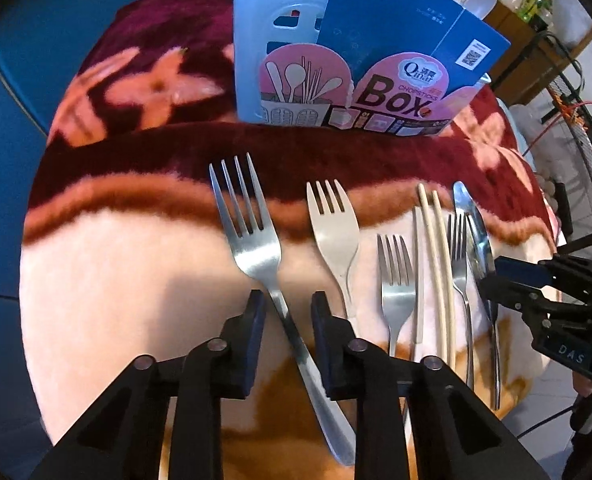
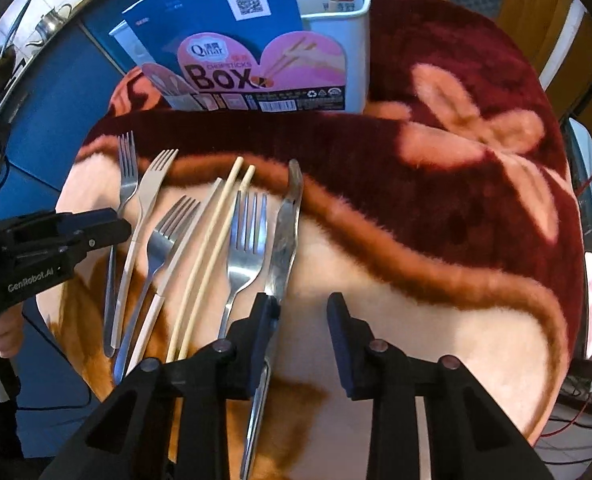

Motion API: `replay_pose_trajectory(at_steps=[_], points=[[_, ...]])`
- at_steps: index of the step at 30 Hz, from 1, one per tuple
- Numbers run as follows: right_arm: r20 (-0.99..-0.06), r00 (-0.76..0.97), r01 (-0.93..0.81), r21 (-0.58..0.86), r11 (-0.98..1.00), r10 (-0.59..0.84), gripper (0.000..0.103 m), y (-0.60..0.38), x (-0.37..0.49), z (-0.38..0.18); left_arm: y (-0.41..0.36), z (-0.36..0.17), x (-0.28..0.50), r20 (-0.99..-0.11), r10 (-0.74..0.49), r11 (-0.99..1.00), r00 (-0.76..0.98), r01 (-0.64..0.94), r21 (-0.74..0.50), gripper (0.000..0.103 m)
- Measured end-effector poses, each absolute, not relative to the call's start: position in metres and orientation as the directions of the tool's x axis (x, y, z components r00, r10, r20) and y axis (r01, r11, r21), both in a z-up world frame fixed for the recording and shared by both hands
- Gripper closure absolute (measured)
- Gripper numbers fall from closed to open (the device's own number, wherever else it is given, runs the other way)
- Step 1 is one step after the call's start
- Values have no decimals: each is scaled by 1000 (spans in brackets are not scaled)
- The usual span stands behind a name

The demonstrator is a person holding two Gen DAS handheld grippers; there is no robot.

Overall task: Organize utensils
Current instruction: 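Move both open tools back down to the loose utensils, then grasp a silver fork with the left tool while the right tool grasps the silver knife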

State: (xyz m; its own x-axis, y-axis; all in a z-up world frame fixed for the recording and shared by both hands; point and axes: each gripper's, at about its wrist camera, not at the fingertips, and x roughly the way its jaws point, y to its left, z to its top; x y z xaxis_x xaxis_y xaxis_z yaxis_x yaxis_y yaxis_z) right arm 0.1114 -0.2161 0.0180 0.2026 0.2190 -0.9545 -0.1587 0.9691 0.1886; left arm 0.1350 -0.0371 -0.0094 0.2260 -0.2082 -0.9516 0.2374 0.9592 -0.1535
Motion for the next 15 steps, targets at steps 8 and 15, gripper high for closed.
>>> replay_pose_trajectory(at_steps=[8,15], points=[[-951,188,-175,215,961,247,69,-217,121,16,-39,-12,143,-952,-206,955,227,259,-145,89],[-949,194,-188,212,959,248,71,-218,121,17,-41,-14,144,-960,-196,955,202,260,-140,89]])
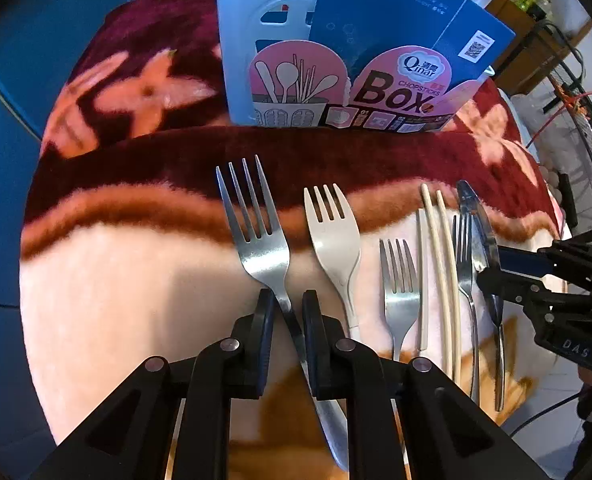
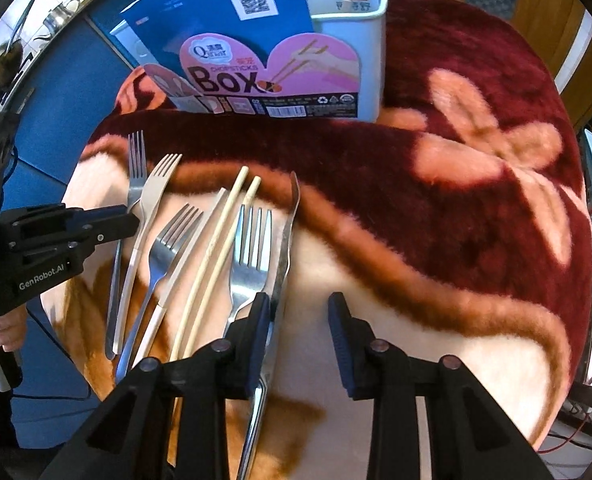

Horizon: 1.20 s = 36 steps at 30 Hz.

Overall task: Organize utensils
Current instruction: 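Grasp a silver fork with the left tool while the right tool grasps the silver knife, then lift the fork and knife and carry them over the holder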

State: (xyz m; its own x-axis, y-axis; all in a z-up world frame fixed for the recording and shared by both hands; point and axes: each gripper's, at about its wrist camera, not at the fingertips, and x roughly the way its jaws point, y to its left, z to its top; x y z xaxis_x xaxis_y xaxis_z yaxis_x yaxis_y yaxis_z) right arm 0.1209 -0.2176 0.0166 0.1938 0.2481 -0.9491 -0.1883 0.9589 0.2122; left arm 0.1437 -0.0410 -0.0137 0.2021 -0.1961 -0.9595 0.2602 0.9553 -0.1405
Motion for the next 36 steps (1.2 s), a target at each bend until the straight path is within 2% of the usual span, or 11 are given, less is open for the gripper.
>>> replay_pose_trajectory(at_steps=[2,5,7,12,16,18,26,31,36], points=[[-948,205,-192,206,960,244,73,-217,119,17,-41,-14,145,-960,-201,955,196,256,-148,89],[-942,215,-195,216,957,257,81,-217,119,18,-41,-15,146,-958,-208,953,196,264,-153,89],[-936,219,-195,236,952,276,93,-217,119,18,-40,-15,145,-957,-211,953,198,261,-156,89],[-924,233,-197,262,945,304,95,-218,118,19,-42,-15,142,-955,-197,951,219,279,-132,91],[-908,253,-186,294,938,334,96,-225,114,20,-38,-12,138,-943,-235,946,237,279,-166,93],[-901,272,-190,295,936,339,96,-227,112,22,-34,-11,135,-934,-257,942,249,280,-184,98],[-847,383,-213,308,927,369,96,-225,103,35,-26,1,112,-888,-299,924,349,338,-179,98],[-787,476,-220,326,919,393,96,-224,90,49,-19,14,90,-827,-334,921,451,344,-184,98],[-692,598,-221,343,913,405,96,-224,67,57,-14,17,64,-723,-372,922,582,326,-212,98]])
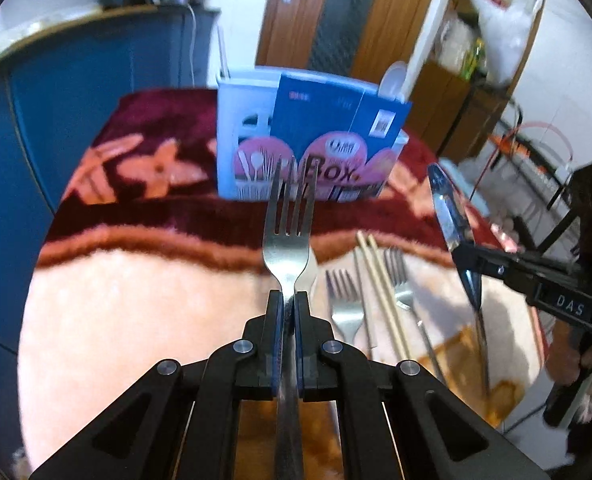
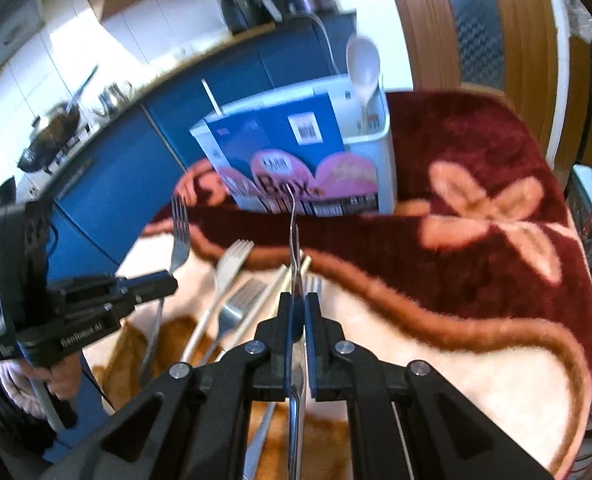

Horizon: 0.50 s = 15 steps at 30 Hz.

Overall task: Organize utensils
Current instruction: 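Lift the fork and knife and carry them over the holder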

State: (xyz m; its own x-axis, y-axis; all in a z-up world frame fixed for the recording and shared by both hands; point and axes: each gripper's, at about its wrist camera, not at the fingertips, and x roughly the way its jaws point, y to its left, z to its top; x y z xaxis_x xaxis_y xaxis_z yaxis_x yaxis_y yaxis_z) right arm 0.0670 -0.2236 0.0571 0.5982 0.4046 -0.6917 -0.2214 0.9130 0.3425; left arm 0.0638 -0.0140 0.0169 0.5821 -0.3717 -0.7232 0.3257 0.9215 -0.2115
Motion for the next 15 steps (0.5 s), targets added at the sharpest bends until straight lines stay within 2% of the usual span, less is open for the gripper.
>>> replay_pose_trajectory(at_steps=[6,11,15], points=[[-605,684,-205,378,903,408,96,-223,50,57,-11,25,46,-626,-371,928,686,293,-230,98],[-538,746,-220,358,907,393,96,-224,43,72,-8,44,45,-574,-367,930,732,284,-233,98],[-482,796,-230,317,920,365,96,-223,40,89,-8,61,43,-501,-365,931,785,288,-227,98]])
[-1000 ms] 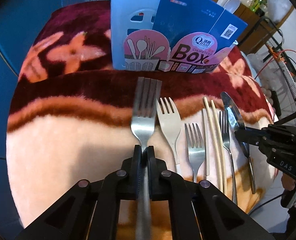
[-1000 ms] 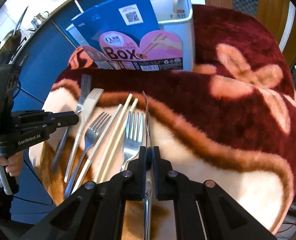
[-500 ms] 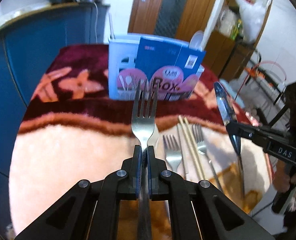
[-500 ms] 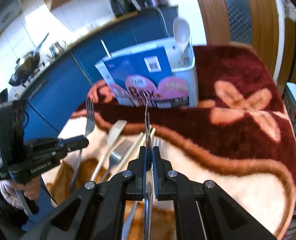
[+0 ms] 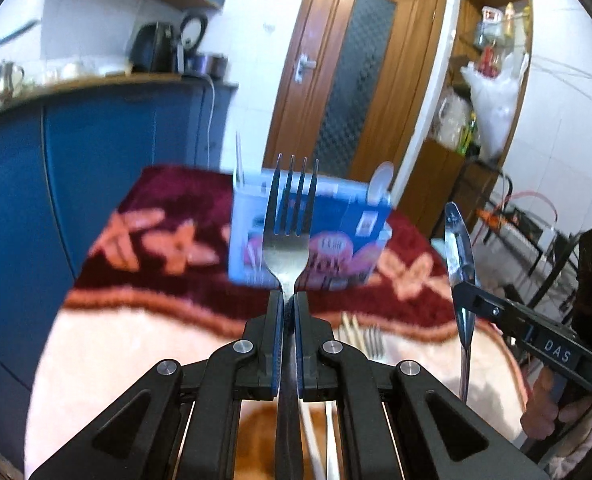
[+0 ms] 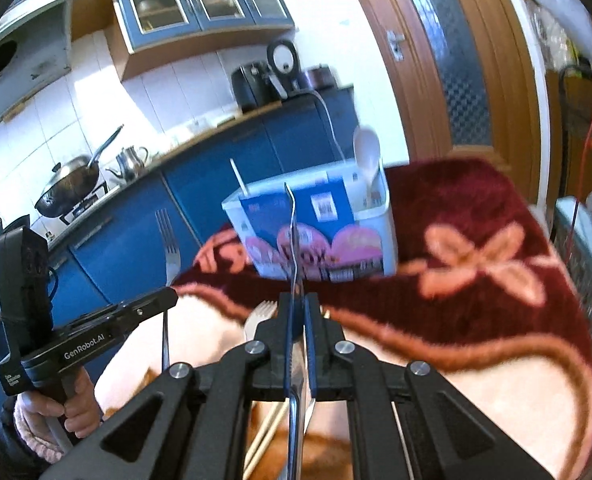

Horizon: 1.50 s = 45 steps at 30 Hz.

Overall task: Organize utensils
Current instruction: 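Lift the fork and knife and carry them over the holder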

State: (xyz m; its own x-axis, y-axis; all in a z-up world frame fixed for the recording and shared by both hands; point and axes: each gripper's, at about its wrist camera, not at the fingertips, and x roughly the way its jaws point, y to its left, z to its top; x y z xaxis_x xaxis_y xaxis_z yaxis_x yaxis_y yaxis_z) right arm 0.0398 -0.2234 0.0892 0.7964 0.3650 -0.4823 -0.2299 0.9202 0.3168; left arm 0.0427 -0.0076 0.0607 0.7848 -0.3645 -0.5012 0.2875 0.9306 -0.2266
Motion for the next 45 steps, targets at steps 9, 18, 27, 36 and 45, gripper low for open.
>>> replay_pose_trajectory(at_steps=[9,18,27,36,45], points=[[-376,870,-210,301,930,318,96,-234,60,117,-13,101,63,-344,-356,929,869,290,-230,98],[-331,898,-197,287,938,290,96,-249,90,133,-14,141,112,-242,-289,948,926,242,-205,98],[-306,913,-189,267,945,270,96,-252,116,134,-20,154,163,-211,-218,967,953,182,-180,98],[-258,934,-183,251,951,248,96,-254,143,141,-21,132,197,-166,-184,969,969,151,-196,98],[-165,965,-172,191,966,205,96,-242,177,145,-20,101,207,-193,-191,968,962,152,-201,98]])
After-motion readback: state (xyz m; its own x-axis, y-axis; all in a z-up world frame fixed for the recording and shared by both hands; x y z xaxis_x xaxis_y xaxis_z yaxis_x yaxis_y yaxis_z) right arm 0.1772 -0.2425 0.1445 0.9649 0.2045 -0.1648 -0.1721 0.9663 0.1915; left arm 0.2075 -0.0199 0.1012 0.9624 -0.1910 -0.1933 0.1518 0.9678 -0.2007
